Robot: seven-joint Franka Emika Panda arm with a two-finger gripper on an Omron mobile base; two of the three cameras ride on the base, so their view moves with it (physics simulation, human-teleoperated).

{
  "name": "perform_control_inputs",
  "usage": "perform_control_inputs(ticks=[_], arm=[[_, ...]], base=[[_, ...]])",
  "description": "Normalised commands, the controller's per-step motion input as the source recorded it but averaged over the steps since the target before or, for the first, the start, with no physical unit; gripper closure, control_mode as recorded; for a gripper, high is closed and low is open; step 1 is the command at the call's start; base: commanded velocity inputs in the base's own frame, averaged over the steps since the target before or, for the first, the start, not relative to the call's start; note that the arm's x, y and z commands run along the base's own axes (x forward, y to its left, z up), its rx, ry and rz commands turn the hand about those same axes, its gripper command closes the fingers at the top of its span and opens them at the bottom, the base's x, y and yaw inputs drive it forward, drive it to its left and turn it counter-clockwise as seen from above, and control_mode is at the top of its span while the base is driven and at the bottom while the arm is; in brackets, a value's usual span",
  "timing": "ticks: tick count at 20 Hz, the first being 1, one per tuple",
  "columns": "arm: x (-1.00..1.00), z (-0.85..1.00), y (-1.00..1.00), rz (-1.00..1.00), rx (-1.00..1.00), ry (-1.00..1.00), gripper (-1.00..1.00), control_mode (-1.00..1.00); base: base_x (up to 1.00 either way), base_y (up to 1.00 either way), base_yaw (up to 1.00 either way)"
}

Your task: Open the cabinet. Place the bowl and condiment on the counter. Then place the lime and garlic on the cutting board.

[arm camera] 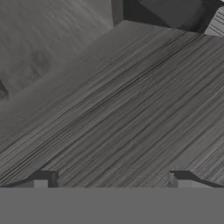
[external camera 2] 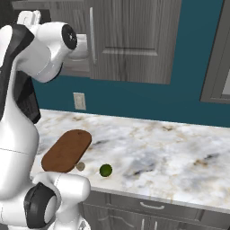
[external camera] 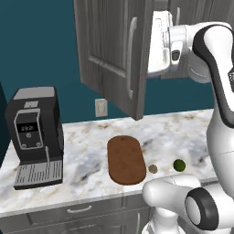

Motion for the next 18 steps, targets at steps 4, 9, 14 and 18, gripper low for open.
perform_control_inputs(ticks=[4, 9, 14, 18], arm=[[-0.52, 0.36, 0.8, 0.11, 0.06, 0.43, -1.0, -1.0], [-0.29, 0.04, 0.98, 0.1, 0.01, 0.45, -1.0, -1.0], [-0.15, 0.0, 0.81, 0.07, 0.0, 0.36, -1.0, -1.0], [-0.19, 0.05, -0.24, 0.0, 0.0, -0.03, -1.0, -1.0]], base=[[0.0, 0.0, 0.0], [0.0, 0.0, 0.0], [0.0, 0.0, 0.0], [0.0, 0.0, 0.0]])
